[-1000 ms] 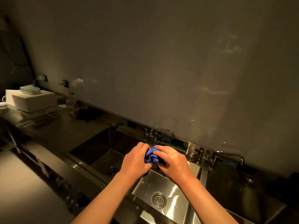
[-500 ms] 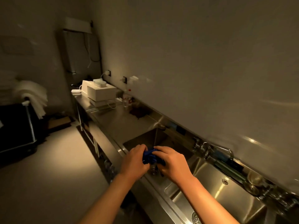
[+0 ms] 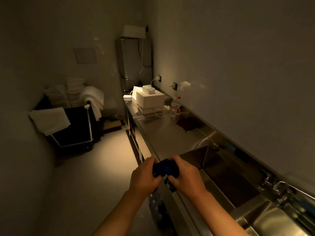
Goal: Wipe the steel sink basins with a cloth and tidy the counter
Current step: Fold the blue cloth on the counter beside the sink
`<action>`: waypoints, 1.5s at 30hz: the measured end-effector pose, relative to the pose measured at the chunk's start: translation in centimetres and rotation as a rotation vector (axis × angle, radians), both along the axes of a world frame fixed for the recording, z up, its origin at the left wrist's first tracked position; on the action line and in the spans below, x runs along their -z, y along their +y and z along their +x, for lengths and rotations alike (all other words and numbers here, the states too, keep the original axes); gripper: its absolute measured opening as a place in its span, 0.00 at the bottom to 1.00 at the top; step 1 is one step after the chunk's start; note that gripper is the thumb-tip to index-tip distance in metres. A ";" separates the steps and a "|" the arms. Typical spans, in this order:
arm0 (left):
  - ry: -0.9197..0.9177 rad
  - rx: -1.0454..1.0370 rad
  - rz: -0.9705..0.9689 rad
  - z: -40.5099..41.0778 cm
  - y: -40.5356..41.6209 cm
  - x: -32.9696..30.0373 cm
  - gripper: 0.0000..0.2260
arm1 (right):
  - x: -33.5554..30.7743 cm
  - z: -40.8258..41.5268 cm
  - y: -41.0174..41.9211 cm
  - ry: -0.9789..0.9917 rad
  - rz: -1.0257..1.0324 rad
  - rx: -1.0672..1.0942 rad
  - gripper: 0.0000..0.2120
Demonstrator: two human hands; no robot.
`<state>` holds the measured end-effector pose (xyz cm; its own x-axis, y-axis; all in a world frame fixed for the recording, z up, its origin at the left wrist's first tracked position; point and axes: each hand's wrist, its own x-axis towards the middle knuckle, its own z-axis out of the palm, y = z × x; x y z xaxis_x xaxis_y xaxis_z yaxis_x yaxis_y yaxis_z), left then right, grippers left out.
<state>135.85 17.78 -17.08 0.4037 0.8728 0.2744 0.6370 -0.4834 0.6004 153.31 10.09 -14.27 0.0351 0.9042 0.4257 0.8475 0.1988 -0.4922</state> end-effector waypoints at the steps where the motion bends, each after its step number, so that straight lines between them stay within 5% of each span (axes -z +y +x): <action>1: 0.005 -0.016 0.008 0.5 0.9 -0.3 0.17 | -0.2 0.6 1.0 0.025 0.009 -0.015 0.23; 6: 0.035 -0.051 0.057 2.8 4.7 -1.3 0.19 | -0.5 3.4 5.9 0.084 0.010 -0.062 0.15; 13: 0.154 -0.134 0.034 3.4 8.0 -0.6 0.18 | 2.0 4.8 10.8 0.142 -0.043 -0.103 0.24; 22: 0.169 -0.119 -0.007 2.3 14.6 1.0 0.19 | 3.7 3.8 17.6 0.164 -0.076 -0.120 0.23; 45: -0.079 0.075 -0.018 -16.6 45.9 1.7 0.17 | 1.9 -14.1 45.4 0.180 -0.146 0.000 0.17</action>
<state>119.28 63.66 -18.83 0.4459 0.8459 0.2925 0.5497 -0.5167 0.6564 139.17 55.53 -16.18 0.0987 0.9557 0.2773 0.7437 0.1143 -0.6586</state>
